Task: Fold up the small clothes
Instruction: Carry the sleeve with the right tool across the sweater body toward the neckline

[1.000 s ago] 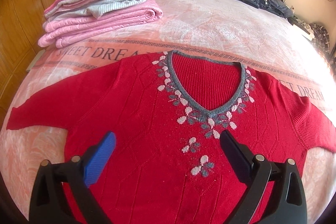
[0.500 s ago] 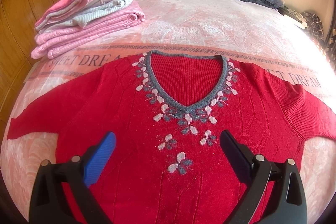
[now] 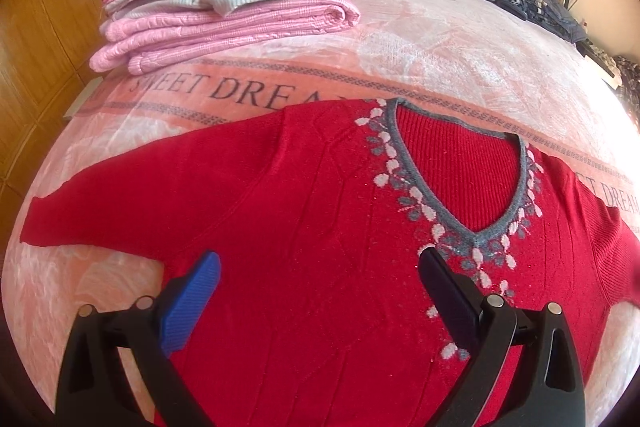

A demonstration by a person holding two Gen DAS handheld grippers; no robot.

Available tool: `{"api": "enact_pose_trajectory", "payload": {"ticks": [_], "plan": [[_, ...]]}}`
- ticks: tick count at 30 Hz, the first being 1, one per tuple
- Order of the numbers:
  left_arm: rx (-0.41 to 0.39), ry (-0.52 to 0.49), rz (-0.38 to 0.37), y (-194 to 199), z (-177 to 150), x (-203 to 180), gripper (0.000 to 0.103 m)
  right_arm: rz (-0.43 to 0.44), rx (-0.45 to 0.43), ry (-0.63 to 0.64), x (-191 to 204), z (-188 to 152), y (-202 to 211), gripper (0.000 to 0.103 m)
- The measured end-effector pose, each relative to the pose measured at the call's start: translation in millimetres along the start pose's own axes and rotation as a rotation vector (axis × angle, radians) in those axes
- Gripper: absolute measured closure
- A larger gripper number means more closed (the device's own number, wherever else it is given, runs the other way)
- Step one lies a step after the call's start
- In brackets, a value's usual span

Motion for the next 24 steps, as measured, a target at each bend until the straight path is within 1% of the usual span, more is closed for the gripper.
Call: {"api": "enact_pose_trajectory", "payload": {"ticks": [4, 7, 10, 18, 21, 22, 23, 24], "plan": [[0.02, 0.009, -0.017, -5.1, 1.0, 17.0, 0.004, 0.137, 0.059, 0.072, 93.2, -10.5, -23.4, 0.098], [0.036, 0.006, -0.049, -7.1, -0.8, 22.1, 0.004, 0.2, 0.11, 0.142, 157.5, -24.2, -39.2, 0.098], [0.045, -0.002, -0.084, -5.9, -2.8, 23.6, 0.004, 0.244, 0.157, 0.194, 210.8, -40.5, -54.6, 0.098], [0.025, -0.043, -0.135, 2.5, -3.1, 25.3, 0.004, 0.37, 0.256, 0.262, 319.6, -79.8, -93.5, 0.098], [0.029, -0.044, -0.144, 1.2, -4.4, 30.3, 0.004, 0.399, 0.304, 0.292, 349.9, -99.5, -109.5, 0.098], [0.032, -0.043, -0.145, -0.2, -5.0, 32.1, 0.004, 0.396, 0.322, 0.306, 358.9, -106.9, -116.5, 0.098], [0.036, -0.043, -0.144, -1.8, -5.9, 33.4, 0.004, 0.386, 0.343, 0.319, 365.1, -114.0, -123.9, 0.096], [0.041, -0.043, -0.143, -3.9, -6.8, 34.7, 0.004, 0.371, 0.367, 0.323, 369.1, -121.6, -132.2, 0.089]]}}
Point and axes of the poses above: each gripper's, at about its wrist camera, not at the fingertips, and y roughly against the way its jaws point, x to its left, z to its top, the point moved 5 cm from there along -y, roughly the way its jaws point, and after that the axes turned 2 degrees about y, right-handed, at the moved point
